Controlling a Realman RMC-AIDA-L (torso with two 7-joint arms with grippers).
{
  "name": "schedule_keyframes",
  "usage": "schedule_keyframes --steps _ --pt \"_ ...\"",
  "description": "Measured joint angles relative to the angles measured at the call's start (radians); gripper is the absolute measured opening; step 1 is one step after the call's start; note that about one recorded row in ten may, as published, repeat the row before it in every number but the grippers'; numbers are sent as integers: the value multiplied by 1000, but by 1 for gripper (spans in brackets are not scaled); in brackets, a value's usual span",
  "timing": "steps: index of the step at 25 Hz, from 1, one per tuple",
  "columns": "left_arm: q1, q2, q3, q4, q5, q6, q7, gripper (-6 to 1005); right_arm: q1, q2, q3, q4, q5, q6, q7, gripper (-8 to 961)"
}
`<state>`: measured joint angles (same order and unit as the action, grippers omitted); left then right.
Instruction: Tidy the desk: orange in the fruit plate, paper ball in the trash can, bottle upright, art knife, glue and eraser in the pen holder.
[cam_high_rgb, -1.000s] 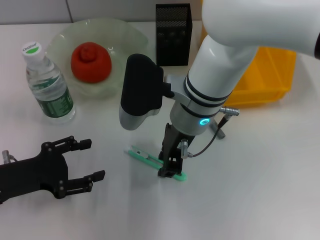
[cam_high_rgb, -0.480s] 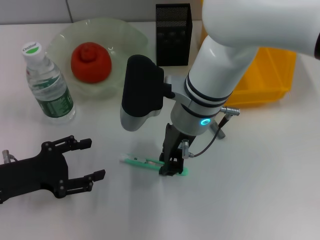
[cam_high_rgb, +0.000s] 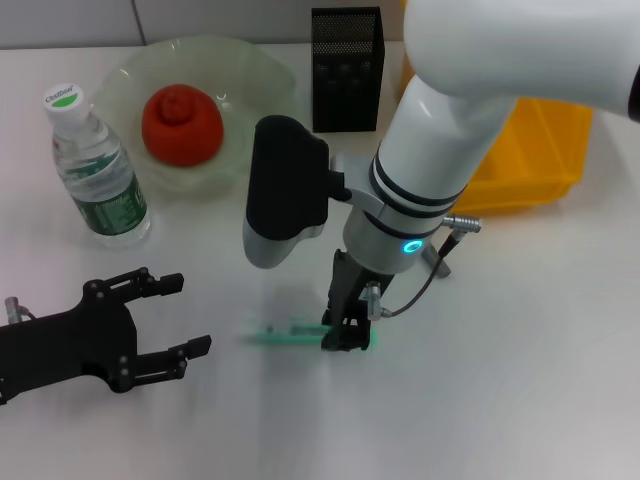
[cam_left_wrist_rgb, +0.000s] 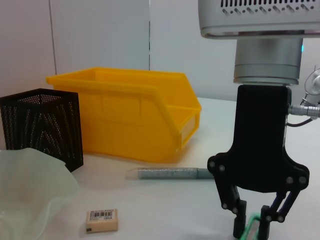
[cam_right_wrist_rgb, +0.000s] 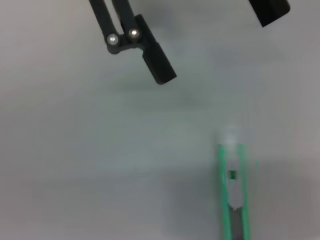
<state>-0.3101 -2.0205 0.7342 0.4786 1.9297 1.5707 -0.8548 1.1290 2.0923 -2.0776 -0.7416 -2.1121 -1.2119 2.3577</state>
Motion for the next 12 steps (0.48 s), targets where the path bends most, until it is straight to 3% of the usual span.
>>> schedule_keyframes --steps 12 --pt "-3 0 -4 0 0 0 -3 801 -8 0 11 -21 -3 -3 -5 164"
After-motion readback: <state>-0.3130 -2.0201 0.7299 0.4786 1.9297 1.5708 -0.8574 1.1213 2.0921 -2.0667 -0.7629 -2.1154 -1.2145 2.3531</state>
